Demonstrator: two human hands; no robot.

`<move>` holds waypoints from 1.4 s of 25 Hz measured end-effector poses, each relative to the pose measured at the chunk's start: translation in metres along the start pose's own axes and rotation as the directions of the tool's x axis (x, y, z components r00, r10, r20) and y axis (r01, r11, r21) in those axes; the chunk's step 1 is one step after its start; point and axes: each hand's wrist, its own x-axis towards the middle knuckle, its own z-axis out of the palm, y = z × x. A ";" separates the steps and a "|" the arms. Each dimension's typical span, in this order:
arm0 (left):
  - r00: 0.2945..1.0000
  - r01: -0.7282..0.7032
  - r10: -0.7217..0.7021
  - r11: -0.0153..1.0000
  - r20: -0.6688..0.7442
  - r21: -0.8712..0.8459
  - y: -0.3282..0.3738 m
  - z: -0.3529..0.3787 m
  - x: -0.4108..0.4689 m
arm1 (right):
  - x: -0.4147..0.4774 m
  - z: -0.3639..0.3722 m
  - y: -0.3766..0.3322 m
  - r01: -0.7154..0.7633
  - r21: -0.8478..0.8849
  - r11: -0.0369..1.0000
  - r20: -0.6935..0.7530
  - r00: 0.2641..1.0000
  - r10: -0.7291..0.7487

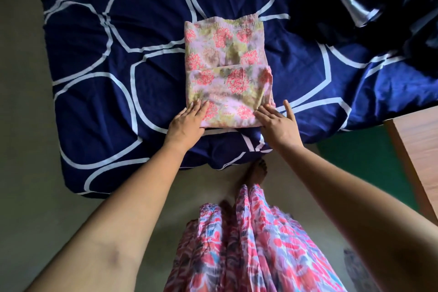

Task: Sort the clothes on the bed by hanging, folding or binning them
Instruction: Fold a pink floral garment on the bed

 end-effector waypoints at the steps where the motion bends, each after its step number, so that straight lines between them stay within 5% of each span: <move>1: 1.000 -0.015 0.015 1.000 0.022 0.005 -0.001 -0.005 -0.005 | -0.008 0.000 -0.001 0.013 0.014 1.000 -0.008 1.000 -0.013; 6: 0.986 -0.032 0.039 0.999 0.163 -0.042 0.008 -0.015 -0.049 | -0.053 -0.002 -0.012 0.039 0.083 0.996 0.024 0.999 -0.041; 10: 0.961 0.054 -0.014 0.989 0.278 -0.138 0.018 -0.016 -0.084 | -0.080 -0.015 -0.028 -0.045 0.075 0.996 0.269 0.963 0.024; 12: 0.931 0.082 -0.017 0.983 0.365 -0.163 0.018 -0.015 -0.095 | -0.083 -0.027 -0.033 -0.087 0.068 0.994 0.417 0.908 0.051; 16: 0.817 0.054 0.102 0.967 0.568 -0.250 0.014 -0.028 -0.102 | -0.074 -0.052 -0.025 -0.200 0.259 0.945 0.726 0.686 -0.054; 21: 0.877 0.201 0.090 0.824 0.472 -0.530 -0.012 -0.057 -0.073 | -0.045 -0.085 -0.007 -0.477 0.553 0.683 0.661 0.750 -0.012; 27: 0.962 0.274 -0.157 0.486 0.225 -0.830 -0.039 -0.063 -0.010 | 0.005 -0.093 0.008 -0.545 0.808 0.225 0.517 0.838 0.173; 32: 0.873 0.303 -0.459 0.248 0.164 -0.920 -0.020 -0.046 0.032 | 0.056 -0.054 0.014 -0.575 0.794 0.199 0.444 0.771 0.456; 35: 0.809 0.351 -0.560 0.218 0.178 -0.911 -0.014 -0.036 0.052 | 0.078 -0.033 0.014 -0.628 0.682 0.375 0.392 0.747 0.537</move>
